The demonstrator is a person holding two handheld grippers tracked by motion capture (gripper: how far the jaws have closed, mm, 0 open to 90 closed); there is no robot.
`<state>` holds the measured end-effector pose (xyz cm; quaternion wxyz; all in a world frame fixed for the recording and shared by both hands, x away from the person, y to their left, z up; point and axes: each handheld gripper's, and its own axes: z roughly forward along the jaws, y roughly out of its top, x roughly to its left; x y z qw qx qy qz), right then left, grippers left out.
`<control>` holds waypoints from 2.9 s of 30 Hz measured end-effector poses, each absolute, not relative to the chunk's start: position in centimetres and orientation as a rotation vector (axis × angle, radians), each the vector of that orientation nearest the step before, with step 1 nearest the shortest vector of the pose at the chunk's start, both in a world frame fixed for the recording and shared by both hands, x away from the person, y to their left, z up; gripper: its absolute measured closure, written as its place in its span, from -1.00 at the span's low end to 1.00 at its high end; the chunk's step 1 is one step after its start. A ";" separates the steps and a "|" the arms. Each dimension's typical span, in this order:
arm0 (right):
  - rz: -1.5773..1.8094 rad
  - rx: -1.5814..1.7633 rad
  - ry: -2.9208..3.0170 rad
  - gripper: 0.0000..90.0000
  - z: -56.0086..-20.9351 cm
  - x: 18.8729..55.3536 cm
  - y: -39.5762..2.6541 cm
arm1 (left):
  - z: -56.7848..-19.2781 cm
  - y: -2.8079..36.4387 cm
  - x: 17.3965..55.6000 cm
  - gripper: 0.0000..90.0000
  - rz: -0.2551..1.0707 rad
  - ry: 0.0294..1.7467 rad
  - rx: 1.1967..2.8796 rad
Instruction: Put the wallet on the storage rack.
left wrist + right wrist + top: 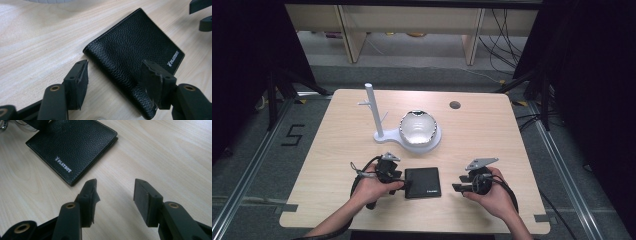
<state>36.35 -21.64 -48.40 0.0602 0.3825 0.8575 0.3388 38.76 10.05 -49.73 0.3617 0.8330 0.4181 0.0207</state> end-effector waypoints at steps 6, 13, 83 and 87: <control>1.009 1.146 2.607 0.20 -48.2 36.4 -21.6 | -49.3 9.6 39.0 -0.14 0.069 1.091 2.220; 1.017 1.151 2.602 0.19 -48.3 36.3 -21.5 | -48.8 8.5 39.6 -0.12 0.024 1.168 2.275; 0.946 0.268 3.162 0.50 -40.7 39.2 -15.5 | -39.1 2.9 35.3 0.81 0.138 0.234 2.556; 0.962 0.223 3.162 0.65 -40.8 39.1 -15.5 | -39.0 2.9 35.1 0.80 0.128 0.221 2.545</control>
